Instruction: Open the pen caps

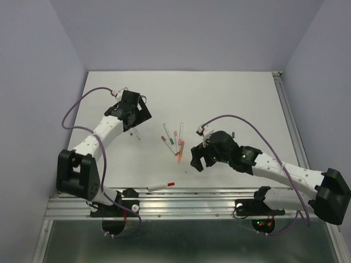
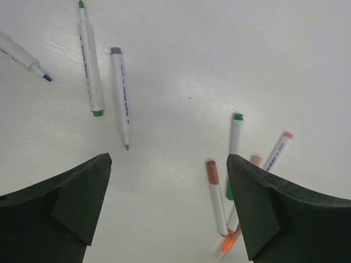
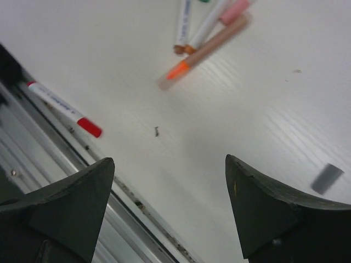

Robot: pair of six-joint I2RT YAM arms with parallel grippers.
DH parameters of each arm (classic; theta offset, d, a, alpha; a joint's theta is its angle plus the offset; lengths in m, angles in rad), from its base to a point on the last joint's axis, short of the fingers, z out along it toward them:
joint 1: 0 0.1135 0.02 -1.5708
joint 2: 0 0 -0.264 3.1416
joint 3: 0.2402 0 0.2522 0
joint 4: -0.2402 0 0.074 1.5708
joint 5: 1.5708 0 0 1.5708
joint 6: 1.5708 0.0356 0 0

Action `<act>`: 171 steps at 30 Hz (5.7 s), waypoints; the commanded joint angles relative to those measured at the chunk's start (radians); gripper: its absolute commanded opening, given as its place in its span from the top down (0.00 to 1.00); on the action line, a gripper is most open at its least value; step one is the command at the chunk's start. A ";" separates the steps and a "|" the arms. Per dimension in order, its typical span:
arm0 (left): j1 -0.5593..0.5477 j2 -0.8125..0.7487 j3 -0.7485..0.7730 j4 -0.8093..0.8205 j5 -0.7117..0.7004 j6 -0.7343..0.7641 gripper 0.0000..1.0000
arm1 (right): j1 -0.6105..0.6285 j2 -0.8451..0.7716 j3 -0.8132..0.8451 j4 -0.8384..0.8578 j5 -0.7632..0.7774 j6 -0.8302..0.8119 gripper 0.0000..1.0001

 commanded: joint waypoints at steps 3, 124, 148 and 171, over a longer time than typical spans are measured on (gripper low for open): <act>-0.029 -0.212 -0.086 -0.083 0.133 -0.076 0.01 | 0.151 0.054 0.077 0.121 -0.013 -0.115 0.12; -0.305 -0.668 -0.479 0.508 0.397 -0.274 1.00 | 0.294 0.143 0.209 0.285 0.338 0.317 0.31; -0.282 -0.579 -0.376 0.522 0.225 -0.215 1.00 | 0.292 0.117 0.126 0.319 0.122 0.299 0.99; 0.028 -0.141 -0.140 0.085 0.075 -0.013 1.00 | 0.000 -0.004 -0.041 0.026 0.302 0.360 0.99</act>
